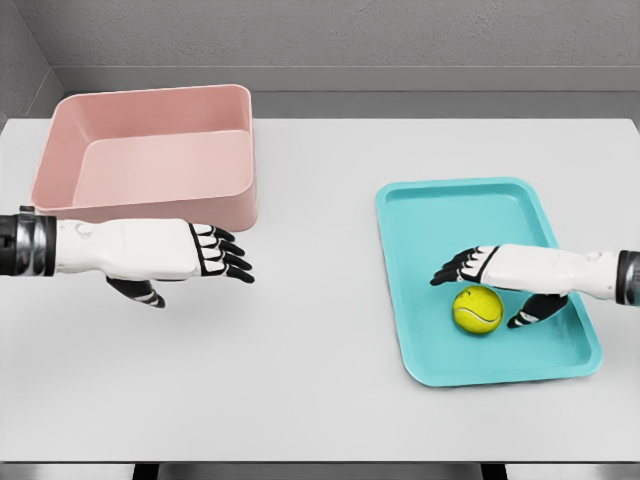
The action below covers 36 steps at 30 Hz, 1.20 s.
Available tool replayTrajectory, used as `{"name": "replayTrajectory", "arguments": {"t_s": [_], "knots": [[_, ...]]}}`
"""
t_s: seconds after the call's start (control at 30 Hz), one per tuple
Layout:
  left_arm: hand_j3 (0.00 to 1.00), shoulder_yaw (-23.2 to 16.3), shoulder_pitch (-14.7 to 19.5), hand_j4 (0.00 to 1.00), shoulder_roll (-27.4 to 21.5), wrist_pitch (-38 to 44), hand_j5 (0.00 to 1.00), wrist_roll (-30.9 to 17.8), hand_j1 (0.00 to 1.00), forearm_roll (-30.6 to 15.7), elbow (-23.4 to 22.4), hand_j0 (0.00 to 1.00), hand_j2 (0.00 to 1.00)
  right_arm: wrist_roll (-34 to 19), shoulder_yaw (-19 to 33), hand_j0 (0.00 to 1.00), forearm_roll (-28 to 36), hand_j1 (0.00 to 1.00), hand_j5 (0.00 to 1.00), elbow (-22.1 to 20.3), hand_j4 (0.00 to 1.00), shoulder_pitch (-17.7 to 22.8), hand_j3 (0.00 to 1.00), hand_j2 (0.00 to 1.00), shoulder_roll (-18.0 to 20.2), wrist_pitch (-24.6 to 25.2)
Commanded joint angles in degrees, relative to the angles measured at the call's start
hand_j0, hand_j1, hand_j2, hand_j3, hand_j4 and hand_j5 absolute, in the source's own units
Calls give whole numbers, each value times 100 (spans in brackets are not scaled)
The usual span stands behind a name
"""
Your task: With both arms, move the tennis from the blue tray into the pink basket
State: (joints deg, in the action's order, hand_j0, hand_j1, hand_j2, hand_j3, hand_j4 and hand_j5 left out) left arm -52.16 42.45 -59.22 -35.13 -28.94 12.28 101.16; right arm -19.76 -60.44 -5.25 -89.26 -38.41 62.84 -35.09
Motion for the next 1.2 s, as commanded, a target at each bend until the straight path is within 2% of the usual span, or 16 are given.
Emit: {"name": "replayTrajectory", "arguments": {"t_s": [0.0,0.3,0.6,0.87,1.17], "knots": [[100,30,0,100,-11,13,100,2,100,-33,0,100,100,-19,-47,100,33,100,100,5,100,0,100,100,-53,9],[100,74,18,100,-11,13,100,2,100,-33,0,100,100,-36,-126,99,-55,99,99,40,99,9,99,99,-184,9],[100,74,53,100,-11,13,100,2,100,-33,-8,100,100,-115,-135,86,-64,86,86,101,86,9,86,86,-176,9],[100,74,70,100,-11,13,100,2,100,-33,-8,100,100,-186,-135,67,-64,67,67,163,67,44,67,67,-176,9],[100,74,70,100,7,13,100,2,100,-33,0,100,100,-177,-38,58,-46,58,58,128,58,-9,58,58,-167,9]]}}
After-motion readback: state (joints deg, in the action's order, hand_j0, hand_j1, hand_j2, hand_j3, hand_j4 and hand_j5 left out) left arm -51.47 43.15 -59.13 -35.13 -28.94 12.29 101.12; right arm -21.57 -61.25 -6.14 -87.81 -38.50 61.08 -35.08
